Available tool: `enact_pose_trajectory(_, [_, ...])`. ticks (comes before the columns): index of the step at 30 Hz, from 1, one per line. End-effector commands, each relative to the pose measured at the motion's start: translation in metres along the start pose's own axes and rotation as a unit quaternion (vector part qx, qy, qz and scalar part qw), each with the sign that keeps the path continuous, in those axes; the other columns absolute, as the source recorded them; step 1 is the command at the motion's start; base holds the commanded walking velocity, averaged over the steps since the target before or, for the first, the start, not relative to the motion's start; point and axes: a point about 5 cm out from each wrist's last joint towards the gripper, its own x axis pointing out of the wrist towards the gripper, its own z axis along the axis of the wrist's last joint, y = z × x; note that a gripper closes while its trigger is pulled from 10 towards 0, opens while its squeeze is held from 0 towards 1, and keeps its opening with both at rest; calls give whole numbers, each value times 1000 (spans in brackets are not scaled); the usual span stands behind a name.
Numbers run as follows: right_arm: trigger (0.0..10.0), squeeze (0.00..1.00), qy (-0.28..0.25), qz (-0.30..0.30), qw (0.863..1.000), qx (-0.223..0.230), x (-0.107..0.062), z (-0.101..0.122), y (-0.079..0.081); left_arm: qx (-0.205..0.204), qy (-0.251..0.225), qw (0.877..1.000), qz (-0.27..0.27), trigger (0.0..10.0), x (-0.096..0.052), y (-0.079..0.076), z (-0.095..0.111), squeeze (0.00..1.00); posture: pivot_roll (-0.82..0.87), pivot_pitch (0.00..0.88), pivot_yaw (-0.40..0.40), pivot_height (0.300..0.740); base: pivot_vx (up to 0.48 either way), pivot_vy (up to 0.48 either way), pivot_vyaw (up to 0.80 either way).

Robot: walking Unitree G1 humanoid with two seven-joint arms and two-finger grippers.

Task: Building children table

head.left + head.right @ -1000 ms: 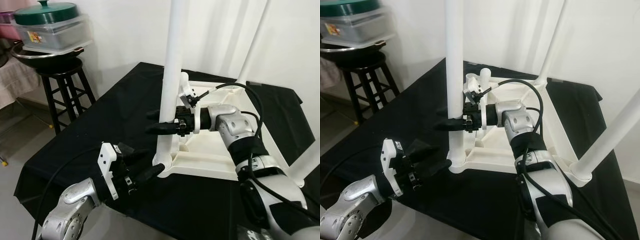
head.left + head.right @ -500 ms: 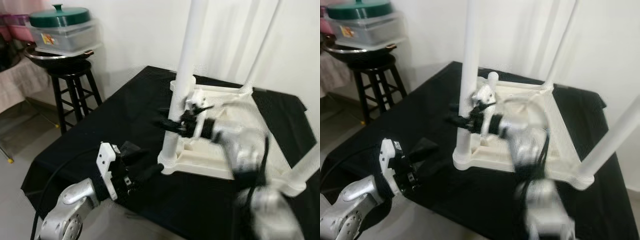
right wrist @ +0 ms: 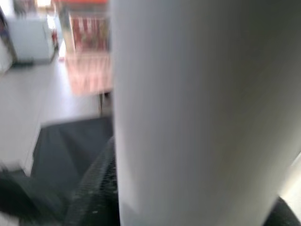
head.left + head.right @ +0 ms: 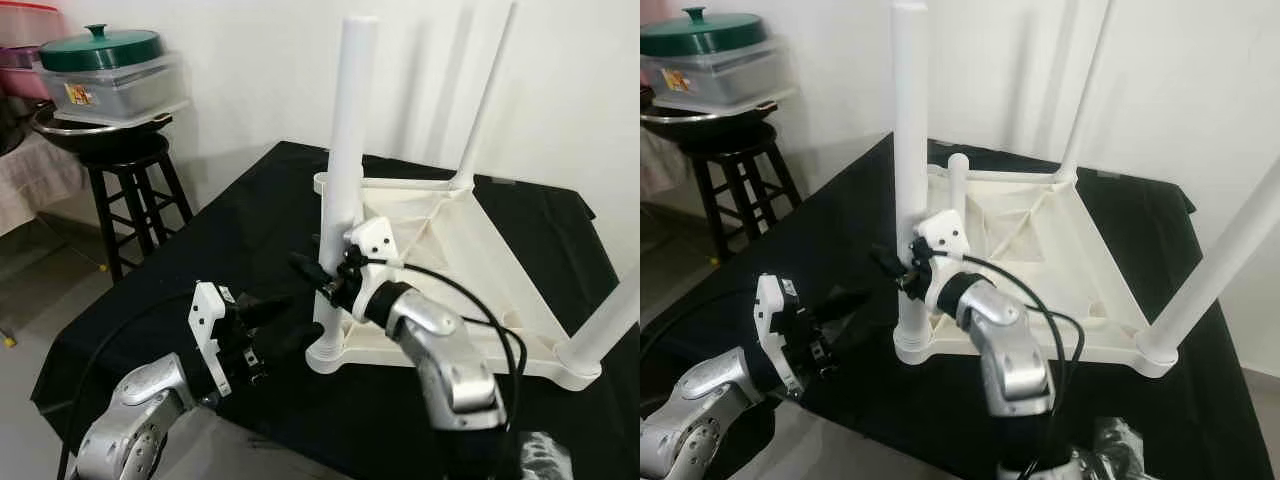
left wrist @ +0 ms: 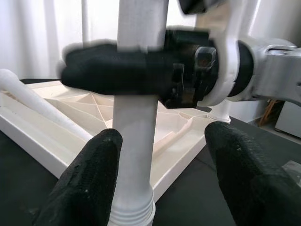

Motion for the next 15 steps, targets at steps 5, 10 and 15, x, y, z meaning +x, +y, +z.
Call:
enact_pose_trajectory(5, [10000, 1000, 32, 106, 994, 7, -4, 1, -7, -3, 7, 1000, -2, 10000, 0, 1, -3, 0, -80, 12, -53, 740, 0, 0, 0])
enact_pose_trajectory(10, [10000, 0, 12, 276, 958, -82, -5, 29, -22, -4, 8, 1000, -3, 10000, 1, 1, -5, 0, -59, 0, -56, 740, 0, 0, 0])
enact_pose_trajectory(15, [10000, 0, 20, 328, 941, -84, 3, 38, -31, -4, 9, 1000, -3, 10000, 1, 0, -6, 0, -45, 0, -58, 740, 0, 0, 0])
